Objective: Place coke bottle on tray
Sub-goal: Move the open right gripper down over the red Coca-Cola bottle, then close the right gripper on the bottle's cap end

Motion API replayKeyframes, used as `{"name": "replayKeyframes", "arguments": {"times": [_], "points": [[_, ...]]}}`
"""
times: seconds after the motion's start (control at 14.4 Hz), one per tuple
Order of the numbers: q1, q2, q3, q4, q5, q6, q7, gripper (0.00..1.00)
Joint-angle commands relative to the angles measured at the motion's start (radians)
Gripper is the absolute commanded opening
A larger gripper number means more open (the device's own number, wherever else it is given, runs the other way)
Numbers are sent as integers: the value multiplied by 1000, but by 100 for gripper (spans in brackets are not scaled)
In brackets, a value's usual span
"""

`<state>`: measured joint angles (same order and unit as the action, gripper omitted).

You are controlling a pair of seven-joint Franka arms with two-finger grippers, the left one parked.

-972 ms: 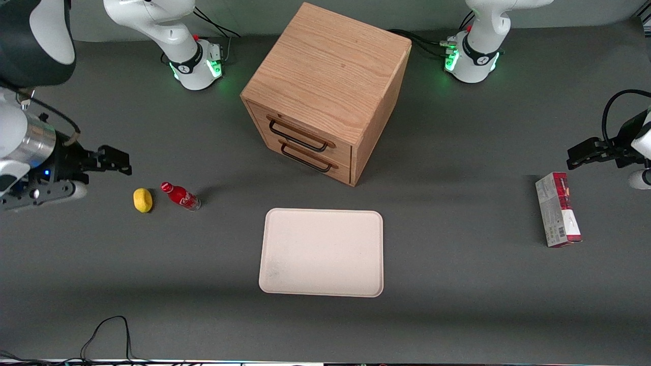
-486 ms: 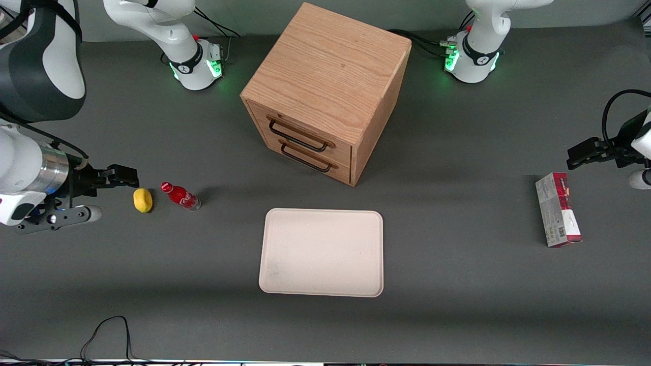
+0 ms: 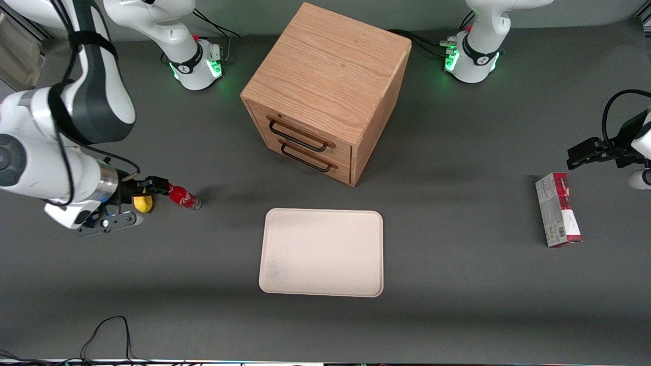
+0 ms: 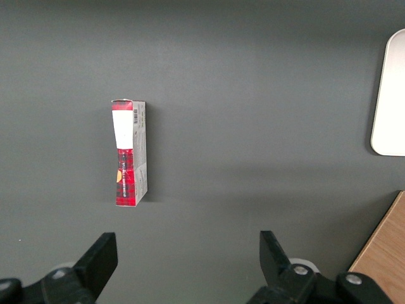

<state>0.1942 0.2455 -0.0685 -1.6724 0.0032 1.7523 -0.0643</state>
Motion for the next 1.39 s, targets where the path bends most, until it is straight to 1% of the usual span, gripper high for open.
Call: {"name": "replayKeyframes", "arguments": {"times": [0.0, 0.28, 0.42, 0.69, 0.9, 1.18, 1.32], "points": [[7, -112, -11, -196, -22, 113, 11, 100], [7, -161, -13, -398, -23, 316, 11, 100], [7, -164, -36, -461, -23, 383, 5, 100], [5, -152, -39, -484, -23, 409, 1, 100], [4, -150, -39, -526, -23, 460, -8, 100], [-2, -149, -59, -529, -23, 460, -38, 100], [-2, -149, -60, -527, -23, 458, -40, 98]]}}
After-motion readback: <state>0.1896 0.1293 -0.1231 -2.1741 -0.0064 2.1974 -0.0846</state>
